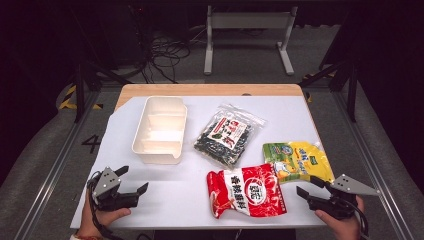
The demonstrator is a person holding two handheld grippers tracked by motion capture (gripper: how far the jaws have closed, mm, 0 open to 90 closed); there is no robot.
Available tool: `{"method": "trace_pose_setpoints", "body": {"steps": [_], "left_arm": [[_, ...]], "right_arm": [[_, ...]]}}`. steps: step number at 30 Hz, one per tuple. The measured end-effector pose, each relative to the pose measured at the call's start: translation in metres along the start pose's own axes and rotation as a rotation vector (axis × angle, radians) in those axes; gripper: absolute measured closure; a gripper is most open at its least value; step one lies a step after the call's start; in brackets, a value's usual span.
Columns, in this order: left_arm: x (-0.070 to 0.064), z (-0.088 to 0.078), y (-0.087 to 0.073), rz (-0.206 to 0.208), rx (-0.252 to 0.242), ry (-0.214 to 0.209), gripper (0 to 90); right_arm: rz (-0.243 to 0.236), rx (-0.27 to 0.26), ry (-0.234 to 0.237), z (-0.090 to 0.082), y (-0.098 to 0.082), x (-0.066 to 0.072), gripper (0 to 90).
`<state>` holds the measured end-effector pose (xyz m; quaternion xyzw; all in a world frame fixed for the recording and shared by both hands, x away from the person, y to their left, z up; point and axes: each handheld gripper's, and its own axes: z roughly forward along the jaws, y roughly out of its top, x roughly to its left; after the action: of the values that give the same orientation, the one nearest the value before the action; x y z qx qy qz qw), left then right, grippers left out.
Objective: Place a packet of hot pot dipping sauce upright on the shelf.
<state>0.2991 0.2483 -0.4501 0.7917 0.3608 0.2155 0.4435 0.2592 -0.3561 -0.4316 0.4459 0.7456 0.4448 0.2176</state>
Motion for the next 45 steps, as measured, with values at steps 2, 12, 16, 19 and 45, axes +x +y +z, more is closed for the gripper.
{"method": "trace_pose_setpoints", "body": {"steps": [2, 12, 16, 19, 45], "left_arm": [[-0.001, 0.002, 0.000, 0.007, 0.012, -0.003, 13.2], [-0.013, 0.011, 0.000, 0.059, 0.069, -0.044, 13.2], [-0.012, 0.012, 0.001, 0.065, 0.066, -0.049, 13.2], [-0.012, 0.014, 0.001, 0.056, 0.071, -0.051, 13.3], [-0.022, 0.022, 0.005, 0.090, 0.094, -0.092, 13.6]], "right_arm": [[-0.012, 0.008, 0.018, 0.000, 0.001, 0.006, 32.5], [-0.070, 0.027, 0.098, 0.006, 0.009, 0.036, 28.0], [-0.072, 0.032, 0.133, 0.007, 0.010, 0.044, 25.9], [-0.039, 0.053, 0.186, 0.013, 0.009, 0.049, 24.3], [0.001, 0.182, 0.322, 0.049, 0.005, 0.051, 75.1]]}}
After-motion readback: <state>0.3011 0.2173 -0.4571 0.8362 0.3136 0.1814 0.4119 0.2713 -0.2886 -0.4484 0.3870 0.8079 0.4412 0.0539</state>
